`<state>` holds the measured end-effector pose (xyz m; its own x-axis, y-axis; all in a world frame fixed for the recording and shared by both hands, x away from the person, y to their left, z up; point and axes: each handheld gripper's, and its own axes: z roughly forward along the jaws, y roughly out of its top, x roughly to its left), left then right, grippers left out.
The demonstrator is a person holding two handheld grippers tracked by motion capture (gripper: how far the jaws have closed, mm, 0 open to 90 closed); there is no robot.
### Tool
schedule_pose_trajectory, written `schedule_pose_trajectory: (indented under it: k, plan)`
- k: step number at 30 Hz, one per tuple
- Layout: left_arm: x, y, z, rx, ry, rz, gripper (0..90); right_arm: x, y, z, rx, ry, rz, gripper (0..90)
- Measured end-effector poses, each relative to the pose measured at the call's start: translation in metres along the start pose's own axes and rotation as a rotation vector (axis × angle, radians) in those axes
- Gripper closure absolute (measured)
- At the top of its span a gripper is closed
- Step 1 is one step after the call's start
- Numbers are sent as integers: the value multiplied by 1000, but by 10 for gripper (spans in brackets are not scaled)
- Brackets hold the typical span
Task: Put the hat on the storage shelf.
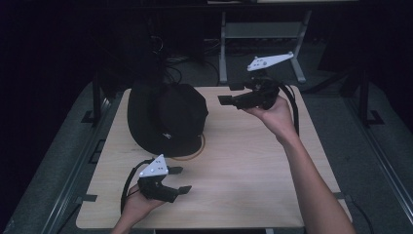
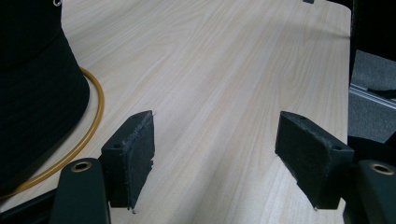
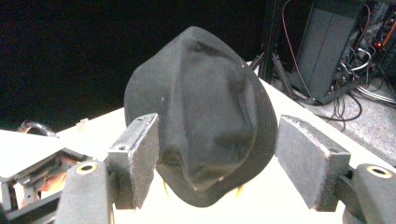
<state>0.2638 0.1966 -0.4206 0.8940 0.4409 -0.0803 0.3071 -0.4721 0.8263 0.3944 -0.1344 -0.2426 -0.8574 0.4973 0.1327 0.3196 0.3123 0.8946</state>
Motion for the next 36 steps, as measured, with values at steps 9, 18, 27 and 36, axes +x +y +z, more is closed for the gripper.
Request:
schedule_pose_trajectory:
  k: [9,18,27,36]
  plan:
    - [0,0,1,8,0,4,276,3,-34,-28,-16,-14,34,290]
    - [-2,0,2,11,-2,-7,272,4,-68,-43,-3,-22,70,273]
    - [-3,1,2,13,-6,-2,265,2,-92,-54,-14,-38,109,249]
    - [-4,1,4,16,-3,-4,259,2,-119,-63,-7,-49,149,232]
